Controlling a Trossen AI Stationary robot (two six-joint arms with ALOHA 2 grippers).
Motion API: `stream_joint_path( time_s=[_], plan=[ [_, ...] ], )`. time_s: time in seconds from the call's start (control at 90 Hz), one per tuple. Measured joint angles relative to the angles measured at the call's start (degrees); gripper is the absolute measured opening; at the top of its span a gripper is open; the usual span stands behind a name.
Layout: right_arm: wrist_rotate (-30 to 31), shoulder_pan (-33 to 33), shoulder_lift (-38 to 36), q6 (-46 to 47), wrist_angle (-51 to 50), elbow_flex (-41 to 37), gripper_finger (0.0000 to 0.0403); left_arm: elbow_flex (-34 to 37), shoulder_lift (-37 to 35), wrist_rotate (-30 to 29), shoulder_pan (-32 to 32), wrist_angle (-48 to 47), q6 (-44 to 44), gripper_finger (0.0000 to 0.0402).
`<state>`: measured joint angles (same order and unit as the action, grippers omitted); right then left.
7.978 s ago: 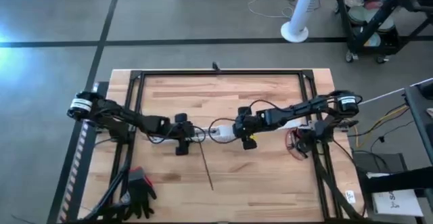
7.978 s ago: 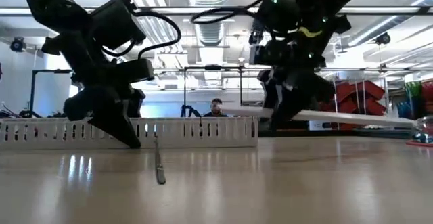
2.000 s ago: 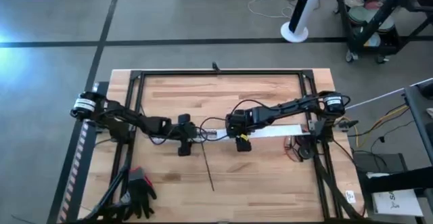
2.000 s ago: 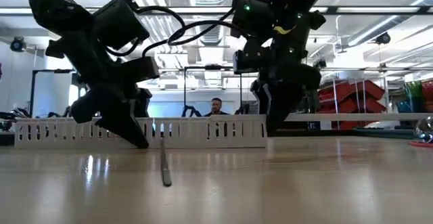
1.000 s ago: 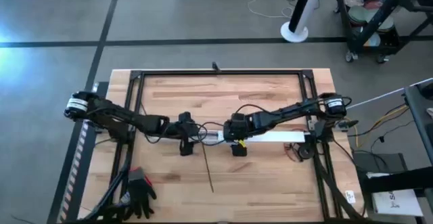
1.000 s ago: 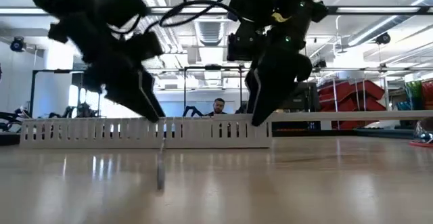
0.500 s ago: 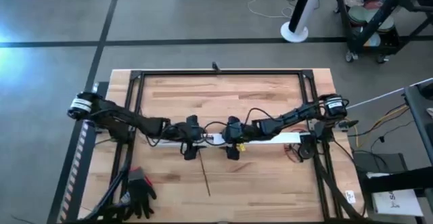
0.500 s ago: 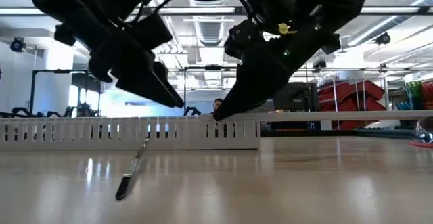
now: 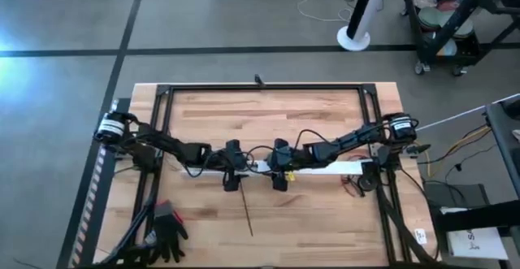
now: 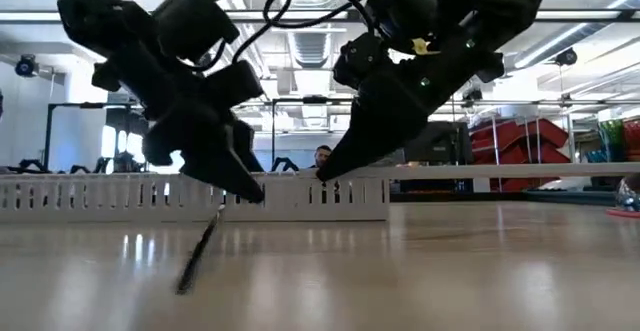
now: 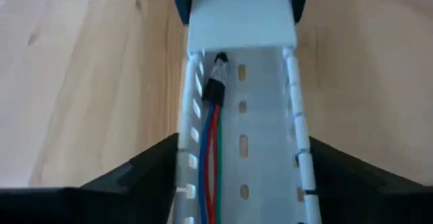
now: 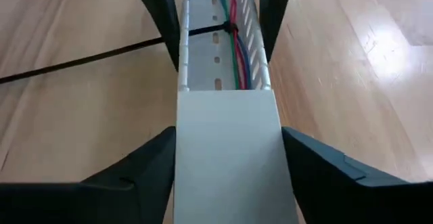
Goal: Ziptie cables
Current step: Close the white cable duct
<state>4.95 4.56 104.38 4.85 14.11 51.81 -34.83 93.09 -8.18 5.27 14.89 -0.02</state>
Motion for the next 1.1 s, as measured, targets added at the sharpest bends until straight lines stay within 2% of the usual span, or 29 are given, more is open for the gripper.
stream_joint_path(
  time_s=[0.267, 0.456, 0.756, 1.1],
  plan=[
    [-0.26, -0.01, 0.00, 0.54, -0.08, -0.09, 0.0234, -0.06, 2.14, -0.15, -0.01, 2.58, -0.70, 0.0208],
    [-0.24, -0.11, 0.00, 0.62, -0.18, 0.14, 0.0222, -0.09, 2.83, -0.40, -0.01, 2.78, -1.52, 0.0178],
    [-3.02, -0.70, 0.12, -0.44, 0.82, 0.20, 0.0226, -0.11, 2.92, -0.26, -0.08, 2.69, -2.00, 0.0211],
    [-4.68, -1.94, 0.23, -0.75, 2.24, 0.20, 0.0224, 0.00, 3.74, -0.28, -0.09, 2.94, -1.55, 0.0214]
  ],
)
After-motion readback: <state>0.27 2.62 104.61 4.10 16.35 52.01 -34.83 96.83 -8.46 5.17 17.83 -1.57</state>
